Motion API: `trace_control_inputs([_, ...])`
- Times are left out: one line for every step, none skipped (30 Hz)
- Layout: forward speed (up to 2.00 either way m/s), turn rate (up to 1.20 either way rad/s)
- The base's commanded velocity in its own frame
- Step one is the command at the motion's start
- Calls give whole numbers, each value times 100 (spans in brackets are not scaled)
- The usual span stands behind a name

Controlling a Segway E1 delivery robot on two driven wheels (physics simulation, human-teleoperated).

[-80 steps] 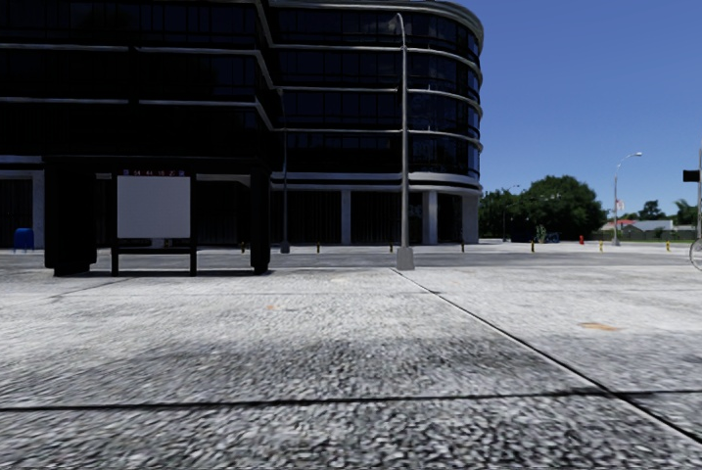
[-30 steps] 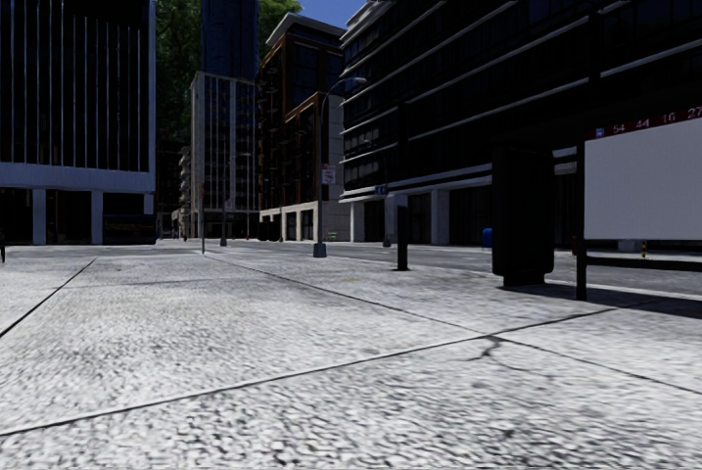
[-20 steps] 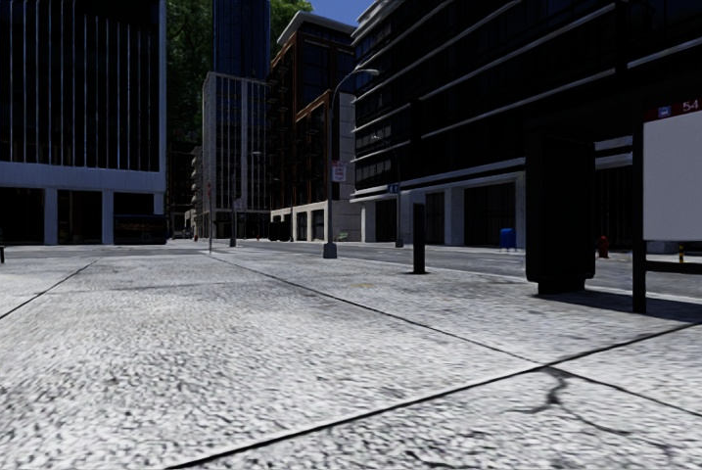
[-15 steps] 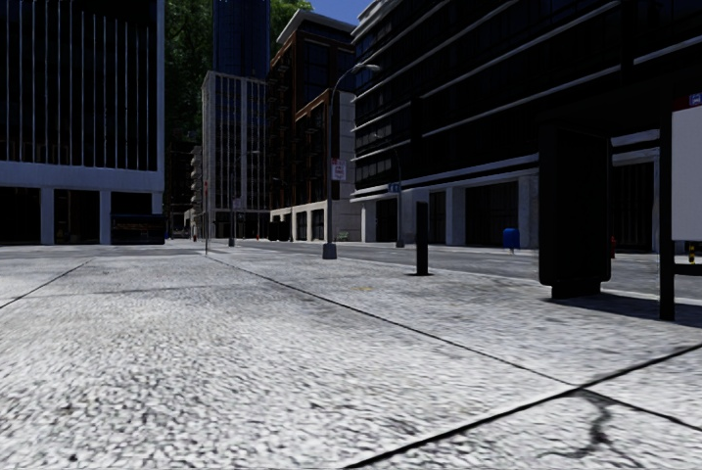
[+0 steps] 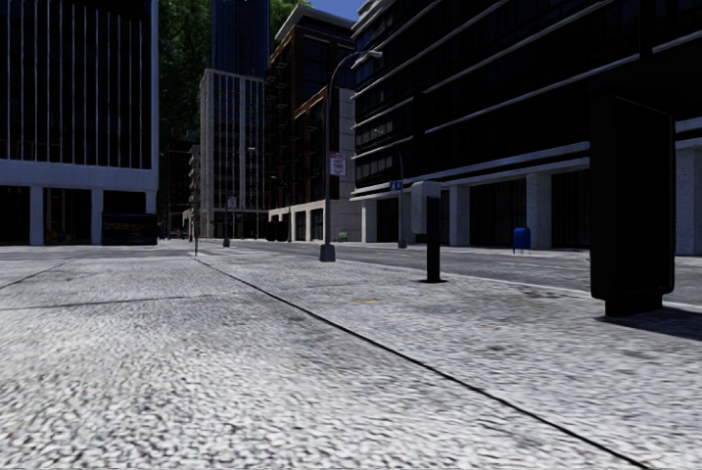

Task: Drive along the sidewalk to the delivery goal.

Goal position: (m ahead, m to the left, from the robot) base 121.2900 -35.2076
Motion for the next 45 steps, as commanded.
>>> trace_control_inputs([200, 8])
trace_control_inputs([200, 10])
trace_control_inputs([200, 11])
trace_control_inputs([200, 11])
trace_control_inputs([200, 11])
trace_control_inputs([200, 12])
trace_control_inputs([200, 12])
trace_control_inputs([200, 12])
trace_control_inputs([200, 12])
trace_control_inputs([200, 12])
trace_control_inputs([200, 12])
trace_control_inputs([200, 12])
trace_control_inputs([200, 12])
trace_control_inputs([200, 12])
trace_control_inputs([200, 12])
trace_control_inputs([200, 12])
trace_control_inputs([200, 12])
trace_control_inputs([200, 12])
trace_control_inputs([200, 12])
trace_control_inputs([200, 12])
trace_control_inputs([200, 12])
trace_control_inputs([200, 12])
trace_control_inputs([200, 12])
trace_control_inputs([200, 12])
trace_control_inputs([200, 13])
trace_control_inputs([200, 16])
trace_control_inputs([200, 20])
trace_control_inputs([200, 24])
trace_control_inputs([200, 24])
trace_control_inputs([200, 25])
trace_control_inputs([200, 25])
trace_control_inputs([200, 25])
trace_control_inputs([200, 25])
trace_control_inputs([200, 25])
trace_control_inputs([200, 25])
trace_control_inputs([200, 25])
trace_control_inputs([200, 25])
trace_control_inputs([200, 25])
trace_control_inputs([200, 25])
trace_control_inputs([200, 25])
trace_control_inputs([200, 25])
trace_control_inputs([200, 25])
trace_control_inputs([200, 25])
trace_control_inputs([200, 25])
trace_control_inputs([200, 25])
